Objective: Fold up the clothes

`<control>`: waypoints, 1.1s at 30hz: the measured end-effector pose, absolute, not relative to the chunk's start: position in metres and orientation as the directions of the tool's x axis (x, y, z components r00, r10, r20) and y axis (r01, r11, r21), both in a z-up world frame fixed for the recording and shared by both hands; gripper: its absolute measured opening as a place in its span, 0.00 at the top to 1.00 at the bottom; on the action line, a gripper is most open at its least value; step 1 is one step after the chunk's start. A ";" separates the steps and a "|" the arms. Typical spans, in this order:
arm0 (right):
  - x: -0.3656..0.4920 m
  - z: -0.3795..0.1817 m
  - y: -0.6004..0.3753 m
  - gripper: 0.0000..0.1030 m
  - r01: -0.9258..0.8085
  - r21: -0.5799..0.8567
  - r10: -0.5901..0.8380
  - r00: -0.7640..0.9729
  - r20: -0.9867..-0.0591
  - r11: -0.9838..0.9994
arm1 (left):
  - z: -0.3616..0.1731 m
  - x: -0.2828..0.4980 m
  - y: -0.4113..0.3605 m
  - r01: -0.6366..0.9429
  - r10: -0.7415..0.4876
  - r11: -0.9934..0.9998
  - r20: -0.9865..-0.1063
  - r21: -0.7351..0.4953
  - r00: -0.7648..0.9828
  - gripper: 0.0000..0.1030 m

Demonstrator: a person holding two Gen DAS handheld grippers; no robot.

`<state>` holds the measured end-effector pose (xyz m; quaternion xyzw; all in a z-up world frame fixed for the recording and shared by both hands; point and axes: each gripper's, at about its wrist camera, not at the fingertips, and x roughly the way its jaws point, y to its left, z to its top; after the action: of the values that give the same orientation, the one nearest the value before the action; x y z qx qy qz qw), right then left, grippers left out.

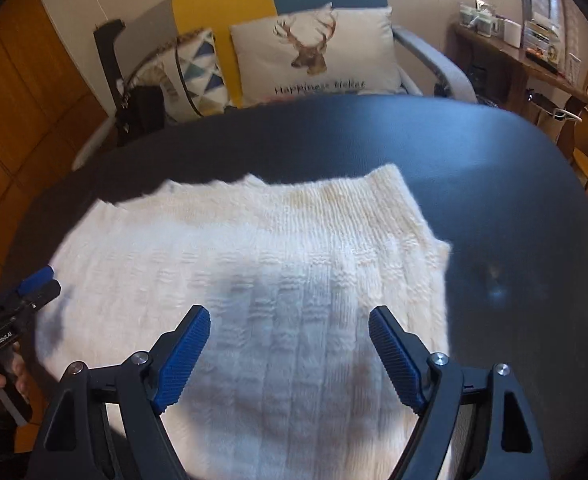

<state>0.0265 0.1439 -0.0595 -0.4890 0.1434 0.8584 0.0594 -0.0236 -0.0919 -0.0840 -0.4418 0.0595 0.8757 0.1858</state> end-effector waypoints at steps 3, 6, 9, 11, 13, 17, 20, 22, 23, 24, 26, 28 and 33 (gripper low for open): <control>0.021 -0.089 0.144 0.10 -0.269 0.066 0.063 -0.443 -0.894 -0.961 | -0.095 -0.009 -0.098 -0.387 0.254 -0.922 -0.782 -0.018 -0.569 0.30; 0.020 -0.080 0.145 0.12 -0.268 0.092 0.036 -0.436 -0.899 -0.959 | -0.086 -0.006 -0.104 -0.385 0.295 -0.920 -0.768 -0.069 -0.568 0.30; 0.012 -0.054 0.130 0.14 -0.217 0.107 0.016 -0.497 -0.868 -0.970 | -0.069 -0.018 -0.112 -0.372 0.387 -0.908 -0.721 -0.191 -0.575 0.30; -0.004 -0.054 0.104 0.14 -0.131 0.126 -0.044 -0.503 -0.863 -0.983 | -0.059 -0.023 -0.105 -0.388 0.416 -0.897 -0.701 -0.211 -0.580 0.30; -0.021 -0.055 0.077 0.14 -0.044 0.145 -0.104 -0.501 -0.859 -0.988 | -0.061 -0.034 -0.089 -0.417 0.420 -0.887 -0.717 -0.196 -0.556 0.30; -0.057 -0.077 0.027 0.10 0.082 0.088 -0.115 -0.446 -0.887 -0.993 | -0.103 -0.053 -0.057 -0.460 0.260 -0.888 -0.828 -0.003 -0.496 0.24; -0.069 -0.091 0.018 0.00 0.079 0.048 -0.077 -0.416 -0.906 -0.996 | -0.094 -0.055 -0.067 -0.449 0.309 -0.891 -0.809 -0.063 -0.500 0.24; -0.071 -0.078 0.028 0.11 0.057 0.106 -0.120 -0.427 -0.896 -0.993 | -0.079 -0.058 -0.077 -0.429 0.347 -0.896 -0.785 -0.115 -0.514 0.24; -0.073 -0.072 0.029 0.14 0.052 0.115 -0.126 -0.441 -0.889 -0.992 | -0.071 -0.060 -0.083 -0.421 0.369 -0.896 -0.763 -0.140 -0.530 0.24; -0.075 -0.066 0.031 0.14 0.048 0.121 -0.130 -0.456 -0.880 -0.991 | -0.063 -0.062 -0.087 -0.415 0.389 -0.895 -0.742 -0.164 -0.546 0.24; -0.084 -0.067 0.030 0.14 0.041 0.128 -0.133 -0.455 -0.880 -0.991 | -0.059 -0.072 -0.083 -0.419 0.401 -0.891 -0.730 -0.173 -0.552 0.24; -0.099 -0.083 0.027 0.14 0.034 0.127 -0.130 -0.418 -0.899 -0.991 | -0.071 -0.087 -0.069 -0.420 0.360 -0.898 -0.771 -0.132 -0.525 0.24; -0.107 -0.095 0.026 0.09 0.052 0.092 -0.105 -0.400 -0.910 -0.994 | -0.102 -0.111 -0.058 -0.406 0.243 -0.913 -0.844 -0.032 -0.479 0.22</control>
<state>-0.1070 0.0261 -0.0949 -0.5457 0.0244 0.8363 -0.0467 -0.1109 -0.0583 -0.1019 -0.4741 0.0863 0.8555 0.1897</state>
